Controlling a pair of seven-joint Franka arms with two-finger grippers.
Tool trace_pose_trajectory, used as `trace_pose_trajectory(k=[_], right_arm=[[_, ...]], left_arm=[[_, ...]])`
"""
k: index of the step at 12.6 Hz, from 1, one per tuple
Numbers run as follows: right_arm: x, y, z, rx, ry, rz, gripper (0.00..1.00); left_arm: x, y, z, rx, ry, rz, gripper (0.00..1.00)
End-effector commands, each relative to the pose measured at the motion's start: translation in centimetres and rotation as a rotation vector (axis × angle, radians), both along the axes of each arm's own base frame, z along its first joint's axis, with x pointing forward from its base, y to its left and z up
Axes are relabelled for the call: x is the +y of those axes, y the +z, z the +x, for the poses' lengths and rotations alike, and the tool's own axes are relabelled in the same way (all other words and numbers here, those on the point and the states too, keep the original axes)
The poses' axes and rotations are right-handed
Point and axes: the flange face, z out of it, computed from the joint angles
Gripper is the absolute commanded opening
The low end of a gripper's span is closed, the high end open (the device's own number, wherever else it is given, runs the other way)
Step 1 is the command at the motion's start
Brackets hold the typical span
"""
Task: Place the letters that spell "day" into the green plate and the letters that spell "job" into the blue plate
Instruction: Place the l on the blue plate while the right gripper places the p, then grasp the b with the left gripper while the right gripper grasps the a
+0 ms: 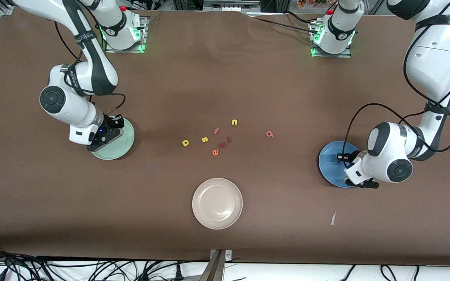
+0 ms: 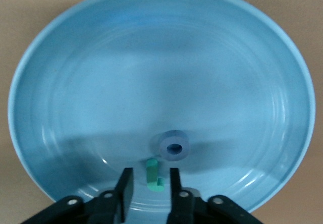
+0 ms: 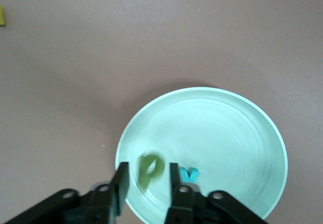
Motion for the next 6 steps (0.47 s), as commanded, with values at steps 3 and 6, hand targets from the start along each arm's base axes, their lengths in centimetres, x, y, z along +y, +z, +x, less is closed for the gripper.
trace_pose_trajectory(k=[3,6], right_arm=[[0.9,-0.4,-0.8,-0.023,0.003,-0.001,0.99],[7.7,0.1,0.0,-0.044,-0.089,0.044,0.99]], left_arm=[[-1.9,6.0,0.5,-0.048,-0.039,0.03,1.0],[-6.2,8.3,-0.2,-0.033,0.065,-0.027,1.0]])
